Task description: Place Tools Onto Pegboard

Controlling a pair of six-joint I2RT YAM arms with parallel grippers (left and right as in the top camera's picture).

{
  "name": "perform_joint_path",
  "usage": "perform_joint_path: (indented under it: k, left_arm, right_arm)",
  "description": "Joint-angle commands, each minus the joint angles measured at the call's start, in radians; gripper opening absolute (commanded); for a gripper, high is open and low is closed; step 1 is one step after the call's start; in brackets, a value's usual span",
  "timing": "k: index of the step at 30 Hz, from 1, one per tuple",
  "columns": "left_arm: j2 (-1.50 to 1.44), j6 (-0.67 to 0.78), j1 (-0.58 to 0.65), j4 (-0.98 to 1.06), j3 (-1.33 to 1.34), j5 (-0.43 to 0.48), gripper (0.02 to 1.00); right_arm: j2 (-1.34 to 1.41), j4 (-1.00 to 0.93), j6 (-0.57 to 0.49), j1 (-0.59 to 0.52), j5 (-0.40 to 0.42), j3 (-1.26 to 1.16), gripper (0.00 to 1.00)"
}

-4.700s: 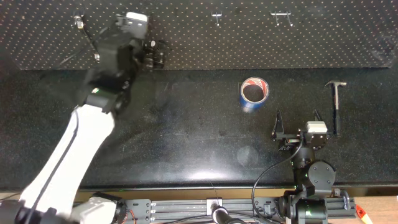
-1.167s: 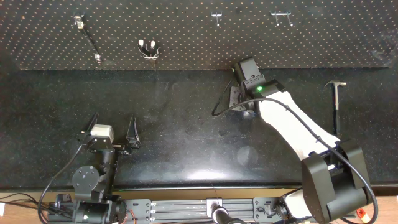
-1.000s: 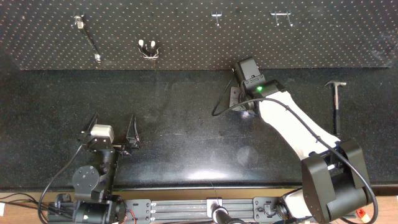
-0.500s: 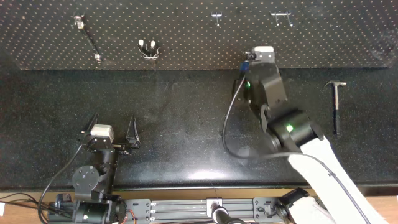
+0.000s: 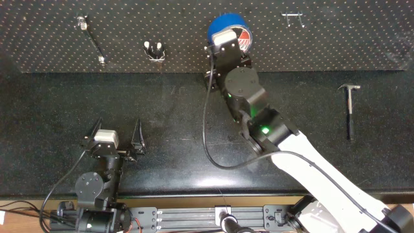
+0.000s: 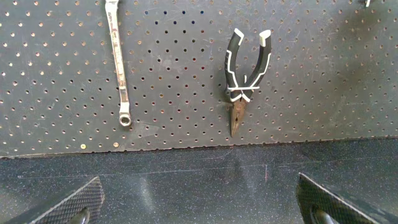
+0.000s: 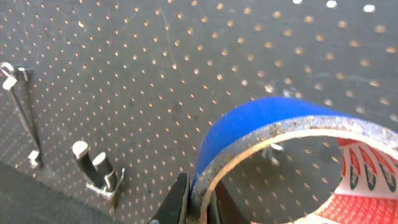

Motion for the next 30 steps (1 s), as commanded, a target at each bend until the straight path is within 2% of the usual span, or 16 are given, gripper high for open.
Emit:
perform_joint_path:
  k: [1,4,6,7,9,11,14,16,18,19,21,22,25,29,30]
  left_arm:
    - [-0.008,0.009,-0.003,0.0,-0.006,0.014,0.996]
    - [-0.008,0.009,-0.003,0.0,-0.006,0.014,0.996]
    - [-0.008,0.009,-0.003,0.0,-0.006,0.014,0.996]
    - [-0.008,0.009,-0.003,0.0,-0.006,0.014,0.996]
    - [-0.008,0.009,-0.003,0.0,-0.006,0.014,0.996]
    - [-0.008,0.009,-0.003,0.0,-0.006,0.014,0.996]
    - [-0.008,0.009,-0.003,0.0,-0.006,0.014,0.996]
    - [-0.008,0.009,-0.003,0.0,-0.006,0.014,0.996]
    - [-0.008,0.009,-0.003,0.0,-0.006,0.014,0.996]
    - [-0.008,0.009,-0.003,0.0,-0.006,0.014,0.996]
    - [-0.008,0.009,-0.003,0.0,-0.006,0.014,0.996]
    - [-0.008,0.009,-0.003,0.0,-0.006,0.014,0.996]
    - [-0.008,0.009,-0.003,0.0,-0.006,0.014,0.996]
    - [-0.008,0.009,-0.003,0.0,-0.006,0.014,0.996]
    - [-0.008,0.009,-0.003,0.0,-0.006,0.014,0.996]
  right_arm:
    - [0.133,0.101,-0.094,0.008,0.11,0.011,0.073]
    - [0.207,0.124,-0.095,0.008,0.127,0.011,0.075]
    - [0.222,0.124,-0.094,0.003,0.127,0.011,0.213]
    - [0.222,0.125,-0.094,-0.001,0.13,0.011,0.419]
    - [0.215,0.126,-0.094,-0.003,0.13,0.011,0.748]
    - [0.142,0.122,-0.086,-0.002,0.114,0.011,0.917]
    - [-0.045,0.006,-0.074,-0.022,0.114,0.011,0.939]
    - [-0.166,-0.25,0.056,-0.094,0.098,0.012,0.941]
    - [-0.254,-0.612,0.163,-0.268,-0.039,0.019,0.943]
    - [-0.273,-0.774,0.174,-0.363,-0.102,0.026,0.945]
    - [-0.268,-1.016,0.173,-0.554,-0.133,0.027,0.945]
    - [-0.253,-1.096,0.161,-0.67,-0.129,0.027,0.945]
    - [-0.192,-1.163,0.056,-0.911,-0.137,0.027,0.947]
    - [-0.071,-1.164,-0.097,-1.154,-0.261,0.027,0.947]
    - [-0.031,-1.163,-0.116,-1.194,-0.261,0.027,0.947]
